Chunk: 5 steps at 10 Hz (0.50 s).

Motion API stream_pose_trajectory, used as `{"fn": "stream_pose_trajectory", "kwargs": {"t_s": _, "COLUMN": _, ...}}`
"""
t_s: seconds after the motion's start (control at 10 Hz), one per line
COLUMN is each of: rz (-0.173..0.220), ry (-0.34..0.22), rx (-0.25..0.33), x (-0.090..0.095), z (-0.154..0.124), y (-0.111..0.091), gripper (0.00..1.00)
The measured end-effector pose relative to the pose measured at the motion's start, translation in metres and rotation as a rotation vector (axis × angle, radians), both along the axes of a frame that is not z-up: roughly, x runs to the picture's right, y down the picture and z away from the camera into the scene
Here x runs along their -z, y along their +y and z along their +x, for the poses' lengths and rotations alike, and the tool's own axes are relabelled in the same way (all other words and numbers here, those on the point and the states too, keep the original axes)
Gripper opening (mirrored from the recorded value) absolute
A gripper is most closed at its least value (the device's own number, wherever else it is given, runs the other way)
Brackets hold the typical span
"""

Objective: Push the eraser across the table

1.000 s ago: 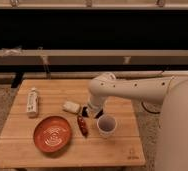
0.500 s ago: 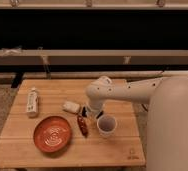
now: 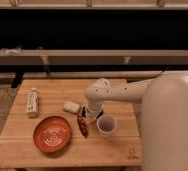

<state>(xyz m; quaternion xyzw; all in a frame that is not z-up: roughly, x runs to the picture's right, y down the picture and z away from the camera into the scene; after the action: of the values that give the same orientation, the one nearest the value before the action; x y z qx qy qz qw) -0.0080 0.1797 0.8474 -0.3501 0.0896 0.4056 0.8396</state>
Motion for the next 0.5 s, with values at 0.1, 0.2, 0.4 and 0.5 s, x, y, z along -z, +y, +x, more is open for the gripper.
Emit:
{"fn": "stream_pose_trajectory", "kwargs": {"t_s": 0.1, "rz": 0.000, "ry": -0.002, "rx": 0.003, "x": -0.002, "z": -0.002, "y": 0.000, "gripper": 0.00}}
{"fn": "stream_pose_trajectory", "kwargs": {"t_s": 0.2, "rz": 0.003, "ry": -0.005, "rx": 0.007, "x": -0.007, "z": -0.004, "y": -0.001, "gripper": 0.00}}
{"fn": "stream_pose_trajectory", "kwargs": {"t_s": 0.4, "rz": 0.008, "ry": -0.006, "rx": 0.003, "x": -0.015, "z": -0.005, "y": -0.004, "gripper": 0.00}}
{"fn": "stream_pose_trajectory", "kwargs": {"t_s": 0.5, "rz": 0.011, "ry": -0.007, "rx": -0.003, "x": -0.021, "z": -0.005, "y": -0.007, "gripper": 0.00}}
